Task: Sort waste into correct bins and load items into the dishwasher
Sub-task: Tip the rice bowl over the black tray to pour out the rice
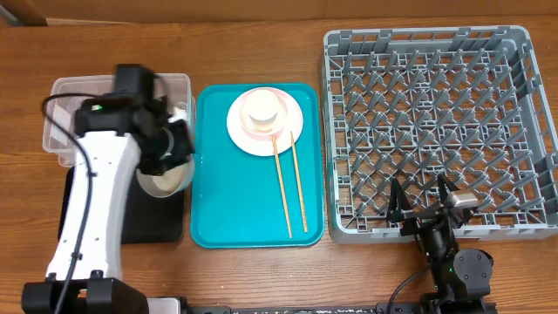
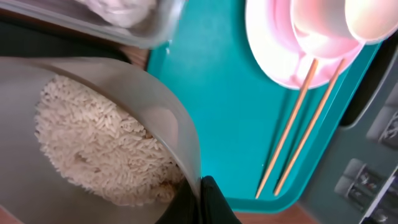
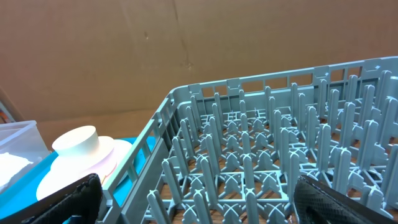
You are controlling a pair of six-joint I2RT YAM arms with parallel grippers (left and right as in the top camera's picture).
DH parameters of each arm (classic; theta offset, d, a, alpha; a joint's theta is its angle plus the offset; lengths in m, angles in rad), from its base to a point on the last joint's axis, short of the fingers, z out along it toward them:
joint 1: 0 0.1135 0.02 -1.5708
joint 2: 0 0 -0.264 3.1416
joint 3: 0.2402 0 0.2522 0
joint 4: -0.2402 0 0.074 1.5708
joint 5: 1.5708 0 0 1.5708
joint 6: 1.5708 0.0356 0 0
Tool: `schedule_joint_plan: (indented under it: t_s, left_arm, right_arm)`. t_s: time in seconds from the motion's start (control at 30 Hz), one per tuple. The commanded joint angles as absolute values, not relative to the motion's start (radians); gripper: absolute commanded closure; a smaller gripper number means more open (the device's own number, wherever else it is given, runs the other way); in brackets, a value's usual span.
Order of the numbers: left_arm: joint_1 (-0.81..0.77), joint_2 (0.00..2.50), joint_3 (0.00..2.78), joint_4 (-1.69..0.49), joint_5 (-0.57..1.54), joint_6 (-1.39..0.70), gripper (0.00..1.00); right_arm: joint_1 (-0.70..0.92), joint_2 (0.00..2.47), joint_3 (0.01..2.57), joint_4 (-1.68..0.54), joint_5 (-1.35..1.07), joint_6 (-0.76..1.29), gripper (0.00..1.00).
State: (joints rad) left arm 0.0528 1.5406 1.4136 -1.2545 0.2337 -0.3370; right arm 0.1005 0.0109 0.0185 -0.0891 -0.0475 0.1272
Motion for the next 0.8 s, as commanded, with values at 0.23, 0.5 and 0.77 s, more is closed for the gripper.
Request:
schedule_joint_plan:
  t_s: [0.23,0.5,0.77]
  left_arm:
    - [0.357,1.523,1.306,-1.162,0.591,-0.125,0.96]
    - [0.554,1.523,1.132,-1.01,0.878,0.003,0.96]
    - [0.762,1.523,1.004,-0.918,1.088,0.096,0.96]
  right_arm:
    - [0.101,0.003,0.008,-0.081,-0.047,0.13,0.0]
    - [0.101,0.003,0.008,-0.081,-0.047,0.13,0.0]
    - [0.101,0.003,0.008,-0.081,-0.047,0.13,0.0]
